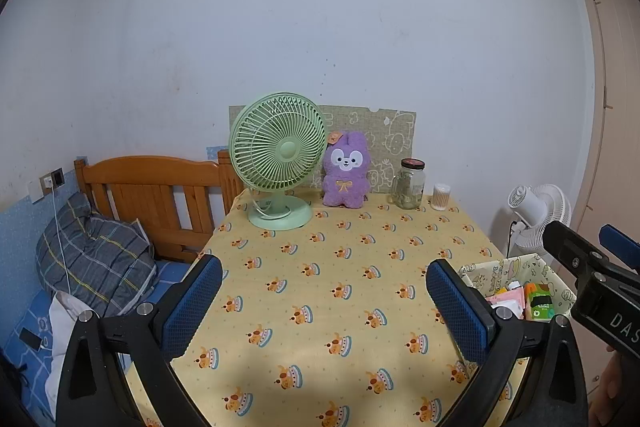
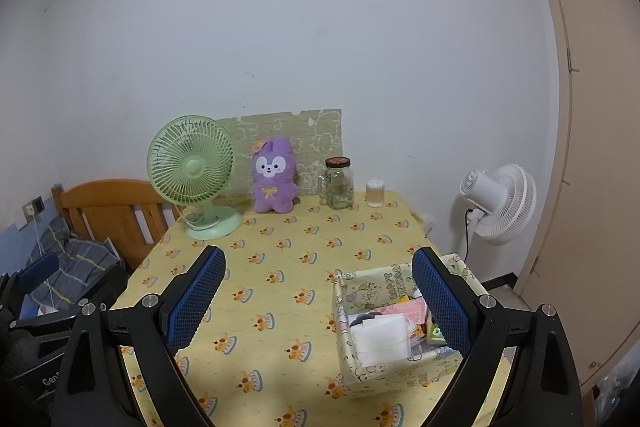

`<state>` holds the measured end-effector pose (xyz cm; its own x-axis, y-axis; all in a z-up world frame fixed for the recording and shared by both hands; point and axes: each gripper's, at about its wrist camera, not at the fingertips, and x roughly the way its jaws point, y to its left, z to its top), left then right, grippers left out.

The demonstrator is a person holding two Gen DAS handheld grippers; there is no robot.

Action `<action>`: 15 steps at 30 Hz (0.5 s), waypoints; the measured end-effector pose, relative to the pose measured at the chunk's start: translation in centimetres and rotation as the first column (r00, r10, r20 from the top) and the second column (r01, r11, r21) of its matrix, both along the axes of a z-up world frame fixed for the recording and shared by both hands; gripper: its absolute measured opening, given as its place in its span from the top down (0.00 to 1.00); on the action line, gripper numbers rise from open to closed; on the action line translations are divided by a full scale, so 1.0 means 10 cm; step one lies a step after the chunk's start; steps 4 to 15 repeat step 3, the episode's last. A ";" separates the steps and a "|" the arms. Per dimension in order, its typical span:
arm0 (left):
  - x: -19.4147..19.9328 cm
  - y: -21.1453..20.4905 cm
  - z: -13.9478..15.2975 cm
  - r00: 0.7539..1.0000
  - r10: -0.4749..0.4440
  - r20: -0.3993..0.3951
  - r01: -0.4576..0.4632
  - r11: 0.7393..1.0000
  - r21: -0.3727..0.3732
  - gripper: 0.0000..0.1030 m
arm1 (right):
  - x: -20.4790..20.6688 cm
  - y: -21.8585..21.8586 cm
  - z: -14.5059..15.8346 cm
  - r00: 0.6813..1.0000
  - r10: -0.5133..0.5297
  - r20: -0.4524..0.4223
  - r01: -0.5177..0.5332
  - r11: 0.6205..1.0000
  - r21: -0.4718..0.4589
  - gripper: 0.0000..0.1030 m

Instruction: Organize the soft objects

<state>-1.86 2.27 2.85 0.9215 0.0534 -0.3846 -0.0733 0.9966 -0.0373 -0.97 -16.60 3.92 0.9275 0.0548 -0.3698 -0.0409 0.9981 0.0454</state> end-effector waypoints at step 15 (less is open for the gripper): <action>0.00 0.00 0.00 1.000 -0.002 -0.002 0.002 1.000 0.001 0.00 | 0.01 0.00 -0.01 1.000 -0.001 -0.005 0.001 1.000 0.004 0.07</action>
